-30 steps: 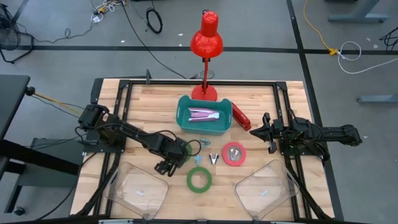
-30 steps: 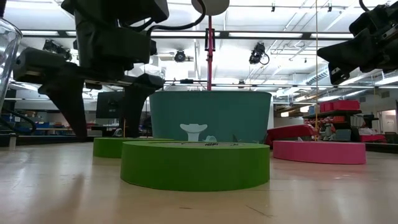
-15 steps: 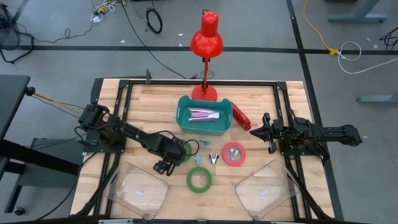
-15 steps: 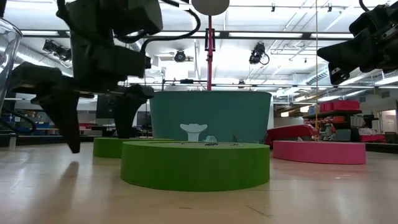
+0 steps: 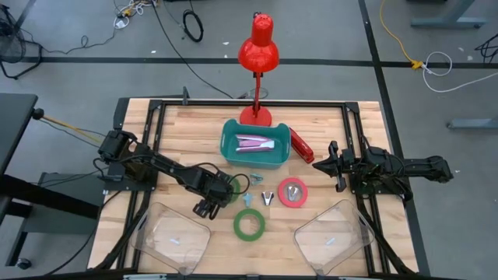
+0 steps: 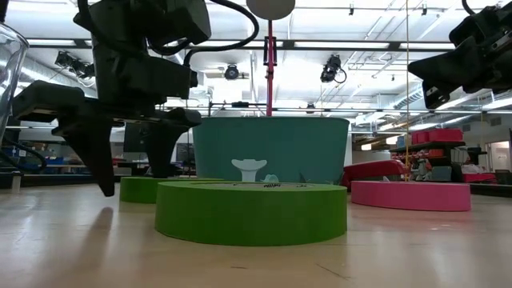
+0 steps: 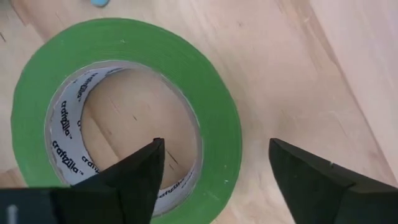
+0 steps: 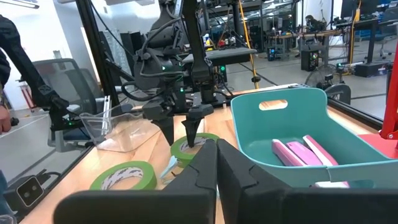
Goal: Pick and place Stapler, Stapler remover, tape
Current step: Put the top green tape in the left transparent bin
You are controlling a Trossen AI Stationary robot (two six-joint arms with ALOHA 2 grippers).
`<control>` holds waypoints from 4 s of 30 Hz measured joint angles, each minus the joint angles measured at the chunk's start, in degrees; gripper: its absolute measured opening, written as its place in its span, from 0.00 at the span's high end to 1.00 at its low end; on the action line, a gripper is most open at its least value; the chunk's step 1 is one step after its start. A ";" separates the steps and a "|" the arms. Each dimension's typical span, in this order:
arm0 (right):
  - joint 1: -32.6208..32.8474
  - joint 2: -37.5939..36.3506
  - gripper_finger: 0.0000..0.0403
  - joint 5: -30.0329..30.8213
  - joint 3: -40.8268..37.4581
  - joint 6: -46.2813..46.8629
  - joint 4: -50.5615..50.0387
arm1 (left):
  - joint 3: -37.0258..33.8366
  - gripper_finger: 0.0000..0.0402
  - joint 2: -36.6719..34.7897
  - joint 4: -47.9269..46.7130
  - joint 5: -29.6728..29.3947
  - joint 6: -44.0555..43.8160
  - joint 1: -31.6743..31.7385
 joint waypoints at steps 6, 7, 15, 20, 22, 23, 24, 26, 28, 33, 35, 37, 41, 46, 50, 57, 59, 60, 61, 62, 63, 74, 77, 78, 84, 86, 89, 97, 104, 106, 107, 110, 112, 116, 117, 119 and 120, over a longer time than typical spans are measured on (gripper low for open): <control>0.00 0.00 0.98 -0.01 -0.01 0.00 0.00 | 0.00 0.44 0.00 0.00 0.00 0.03 0.02; 0.01 0.00 0.98 0.00 0.00 0.00 0.00 | 0.00 0.46 0.00 0.00 0.01 0.04 0.05; 0.01 0.00 0.98 0.00 0.00 0.00 0.01 | 0.00 0.58 -0.01 -0.01 0.02 0.13 0.07; 0.00 0.00 0.98 -0.01 -0.01 0.00 0.00 | -0.02 0.63 -0.02 -0.02 0.02 0.13 0.07; 0.01 0.00 0.98 -0.02 -0.02 0.00 0.01 | -0.02 0.64 -0.02 0.00 -0.02 0.13 0.07; 0.01 0.00 0.98 -0.02 -0.01 0.00 0.01 | -0.02 0.65 -0.02 0.00 -0.02 0.13 0.07; 0.00 0.00 0.98 -0.01 -0.02 0.00 0.00 | -0.02 0.66 -0.02 0.00 -0.02 0.13 0.07; 0.01 0.00 0.98 -0.01 -0.01 0.00 0.01 | -0.02 0.68 -0.02 0.00 0.01 0.15 0.07; 0.01 0.00 0.98 0.00 -0.01 0.00 0.01 | -0.02 0.69 -0.02 -0.02 0.00 0.15 0.07; 0.01 0.00 0.98 -0.02 0.00 0.00 0.01 | -0.02 0.73 -0.04 -0.05 0.02 0.13 0.07; 0.00 0.00 0.98 0.00 -0.02 0.00 0.02 | -0.02 0.73 -0.05 -0.08 0.02 0.11 0.07; 0.00 0.00 0.98 -0.01 -0.01 0.01 0.01 | -0.02 0.73 -0.24 -0.66 0.02 0.11 0.07; 0.01 0.00 0.98 -0.01 -0.02 0.00 0.02 | 0.76 0.73 -0.26 -3.12 0.03 0.00 0.00; 0.00 -0.02 0.98 0.00 -0.02 0.00 0.02 | 3.29 0.73 -0.32 -7.10 0.04 0.00 0.00; -0.01 -0.02 0.98 -0.02 0.00 0.00 0.04 | 6.00 0.74 -1.11 -11.09 0.04 -0.01 0.00; 0.01 -0.02 0.98 -0.03 -0.02 0.00 0.00 | 11.75 0.74 -3.29 -20.19 0.07 0.48 0.21; 0.01 0.01 0.98 -0.01 0.00 0.01 0.24 | 13.32 0.74 -3.56 -21.76 0.08 0.57 0.39; -0.01 0.00 0.98 0.00 0.00 0.02 0.19 | 14.13 0.74 -3.77 -22.88 0.22 0.43 0.39; 0.01 0.00 0.98 -0.02 -0.02 0.00 0.16 | 15.21 0.74 -3.80 -24.02 0.55 0.39 0.39; 0.01 0.02 0.98 -0.02 -0.02 0.02 0.26 | 16.33 0.74 -3.85 -25.19 0.70 0.39 0.39; 0.00 0.08 0.98 0.00 -0.02 0.01 0.35 | 17.46 0.74 -4.03 -26.72 0.71 0.34 0.39; 0.01 0.13 0.98 -0.02 0.00 0.00 0.57 | 26.51 0.74 -6.98 -36.70 5.72 -1.59 -2.88; 0.01 0.13 0.98 -0.01 0.00 0.00 0.55 | 26.51 0.74 -8.87 -36.93 7.07 -3.01 -4.88; 0.01 0.13 0.98 -0.02 -0.01 0.01 0.57 | 26.51 0.74 -9.42 -37.01 7.38 -3.25 -5.40; 0.01 0.13 0.98 -0.01 -0.01 0.01 0.55 | 25.79 0.74 -12.98 -38.19 7.48 -7.27 -8.79; 0.00 0.13 0.98 -0.02 -0.01 0.01 0.55 | 24.39 0.74 -14.51 -38.41 7.56 -9.62 -9.80; 0.00 0.13 0.98 0.00 -0.01 0.01 0.55 | 21.14 0.74 -17.47 -38.53 7.56 -13.06 -12.04; 0.00 0.13 0.98 0.00 0.00 0.01 0.55 | 16.52 0.74 -23.80 -38.59 8.21 -18.06 -19.94; 0.01 0.13 0.98 -0.02 -0.02 0.00 0.54 | 16.24 0.74 -26.03 -38.73 12.09 -17.03 -25.64; 0.01 0.13 0.98 -0.01 -0.02 0.00 0.55 | 16.24 0.74 -26.12 -38.47 13.06 -16.22 -27.08; 0.01 0.13 0.98 -0.02 -0.02 0.00 0.55 | 16.24 0.74 -26.12 -38.43 13.23 -16.23 -27.80; 0.00 0.13 0.98 -0.02 -0.02 0.02 0.52 | 16.24 0.74 -26.10 -38.11 13.21 -17.41 -29.94; 0.01 0.13 0.98 -0.02 -0.01 0.00 0.54 | 16.24 0.74 -25.94 -37.79 12.07 -19.07 -30.93; 0.01 0.13 0.98 -0.01 -0.02 0.00 0.52 | 15.24 0.74 -25.68 -35.74 10.89 -21.10 -32.13; 0.01 0.13 0.98 0.00 -0.01 0.02 0.53 | 14.57 0.74 -25.68 -34.43 10.93 -21.79 -32.29; 0.01 0.13 0.98 -0.02 -0.01 0.01 0.52 | 12.73 0.74 -25.64 -30.64 11.54 -24.18 -32.79; 0.01 0.13 0.98 -0.02 -0.02 0.00 0.52 | 11.87 0.74 -25.64 -28.82 12.23 -24.89 -33.01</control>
